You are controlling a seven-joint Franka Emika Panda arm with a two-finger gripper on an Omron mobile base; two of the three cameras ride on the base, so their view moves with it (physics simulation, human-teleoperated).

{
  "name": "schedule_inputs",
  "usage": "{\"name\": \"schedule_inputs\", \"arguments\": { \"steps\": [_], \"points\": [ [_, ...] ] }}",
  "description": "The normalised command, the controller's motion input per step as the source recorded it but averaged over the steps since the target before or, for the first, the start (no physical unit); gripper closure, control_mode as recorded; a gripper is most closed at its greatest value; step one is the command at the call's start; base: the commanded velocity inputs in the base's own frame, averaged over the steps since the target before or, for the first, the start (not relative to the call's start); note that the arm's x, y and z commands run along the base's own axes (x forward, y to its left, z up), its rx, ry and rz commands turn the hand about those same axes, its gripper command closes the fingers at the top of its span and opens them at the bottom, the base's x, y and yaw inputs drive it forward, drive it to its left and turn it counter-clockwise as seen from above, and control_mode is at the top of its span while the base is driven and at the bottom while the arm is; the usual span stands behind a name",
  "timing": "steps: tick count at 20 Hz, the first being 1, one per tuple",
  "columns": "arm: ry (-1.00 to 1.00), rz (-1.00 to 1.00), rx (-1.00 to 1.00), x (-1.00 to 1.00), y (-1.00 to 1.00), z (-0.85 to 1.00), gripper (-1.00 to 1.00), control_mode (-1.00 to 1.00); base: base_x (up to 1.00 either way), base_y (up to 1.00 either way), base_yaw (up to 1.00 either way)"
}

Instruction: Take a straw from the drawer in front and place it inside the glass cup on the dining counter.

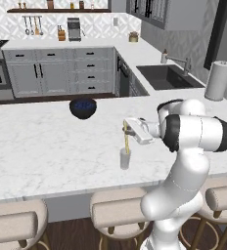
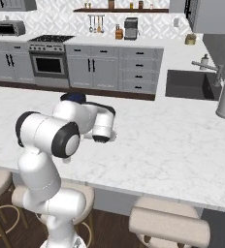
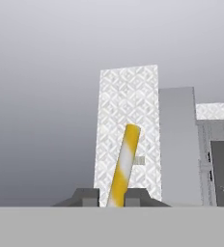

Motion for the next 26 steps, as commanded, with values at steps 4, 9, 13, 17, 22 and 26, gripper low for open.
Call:
{"name": "schedule_inputs", "arguments": {
  "steps": [4, 9, 13, 17, 22, 26],
  "points": [
    [-0.10, 0.02, 0.00, 0.15, 0.01, 0.01, 1.00, -1.00, 0.00, 0.00, 0.00],
    [-0.08, 0.02, 0.00, 0.02, 0.01, 0.01, 1.00, -1.00, 0.00, 0.00, 0.00],
    [-0.05, 0.00, 0.01, 0.00, 0.01, 0.06, 1.00, -1.00, 0.00, 0.00, 0.00],
    [-0.03, 0.00, 0.02, -0.01, 0.00, 0.14, 1.00, -1.00, 0.00, 0.00, 0.00],
    [0.00, 0.00, 0.05, -0.12, 0.00, 0.26, 1.00, -1.00, 0.00, 0.00, 0.00],
    [0.00, 0.00, 0.05, -0.31, 0.00, 0.14, 1.00, -1.00, 0.00, 0.00, 0.00]
  ]
}}
